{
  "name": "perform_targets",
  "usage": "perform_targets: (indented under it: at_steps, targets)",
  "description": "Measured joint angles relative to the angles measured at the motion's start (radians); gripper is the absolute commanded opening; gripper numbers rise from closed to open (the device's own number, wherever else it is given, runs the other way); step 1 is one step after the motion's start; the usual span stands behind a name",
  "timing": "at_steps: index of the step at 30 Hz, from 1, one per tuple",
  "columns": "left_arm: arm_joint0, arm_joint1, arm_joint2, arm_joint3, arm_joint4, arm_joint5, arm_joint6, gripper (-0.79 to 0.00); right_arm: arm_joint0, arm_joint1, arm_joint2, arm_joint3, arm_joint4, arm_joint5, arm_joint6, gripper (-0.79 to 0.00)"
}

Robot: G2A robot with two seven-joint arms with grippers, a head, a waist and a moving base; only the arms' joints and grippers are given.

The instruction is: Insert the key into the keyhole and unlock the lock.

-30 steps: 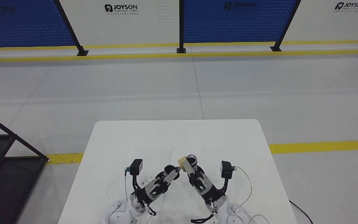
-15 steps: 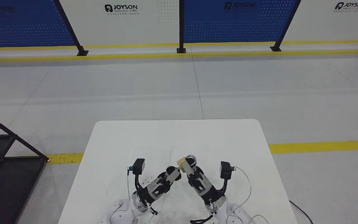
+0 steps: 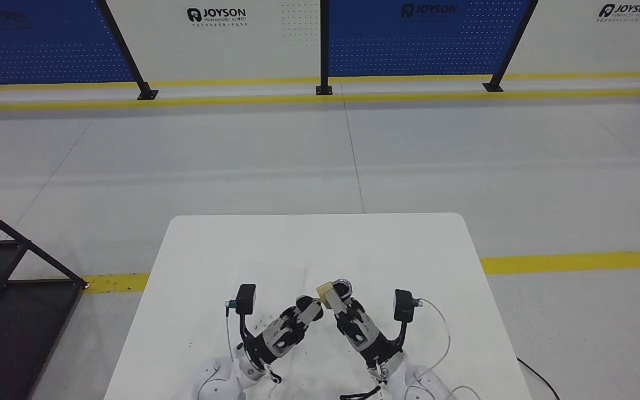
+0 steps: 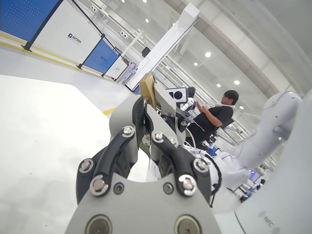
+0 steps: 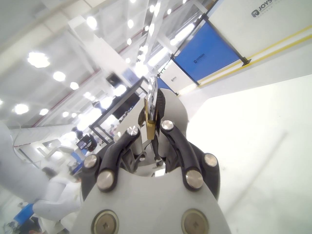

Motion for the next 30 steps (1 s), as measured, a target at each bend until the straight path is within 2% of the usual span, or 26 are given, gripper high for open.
perform_targets:
  at_steps: [11, 20, 25, 30]
  targets:
    - [0.028, -0.007, -0.015, -0.033, 0.176, 0.066, 0.129, -0.785, -0.015, 0.002, -0.001, -0.017, -0.042, 0.038, -0.018, -0.785]
    - [0.046, -0.015, -0.011, -0.045, 0.381, 0.149, 0.291, -0.785, -0.02, 0.002, -0.005, -0.022, -0.047, 0.072, -0.025, -0.785]
    - [0.049, -0.019, -0.002, -0.043, 0.487, 0.21, 0.382, -0.785, -0.021, 0.003, -0.007, -0.024, -0.047, 0.085, -0.02, -0.785]
    - [0.046, -0.023, 0.013, -0.035, 0.62, 0.307, 0.477, -0.785, -0.022, 0.004, -0.008, -0.026, -0.046, 0.096, -0.013, -0.785]
